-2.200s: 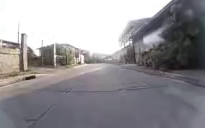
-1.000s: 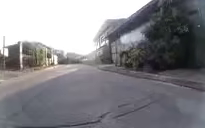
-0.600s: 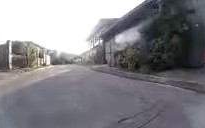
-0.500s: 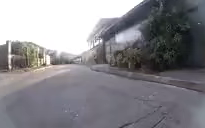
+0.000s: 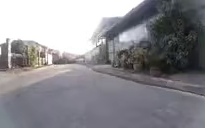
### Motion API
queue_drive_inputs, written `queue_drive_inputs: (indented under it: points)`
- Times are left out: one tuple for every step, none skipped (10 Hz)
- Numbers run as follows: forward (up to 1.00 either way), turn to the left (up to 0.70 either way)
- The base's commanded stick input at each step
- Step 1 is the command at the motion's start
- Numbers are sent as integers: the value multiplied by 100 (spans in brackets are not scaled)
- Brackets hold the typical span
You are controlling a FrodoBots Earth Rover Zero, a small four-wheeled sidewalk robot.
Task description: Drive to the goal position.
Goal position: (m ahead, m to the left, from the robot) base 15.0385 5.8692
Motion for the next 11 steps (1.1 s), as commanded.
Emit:
queue_drive_inputs:
  points:
    - [98,0]
    - [98,0]
    - [98,0]
    - [98,0]
    - [98,0]
    - [98,0]
    - [98,0]
    - [98,0]
    - [98,0]
    - [98,0]
    - [98,0]
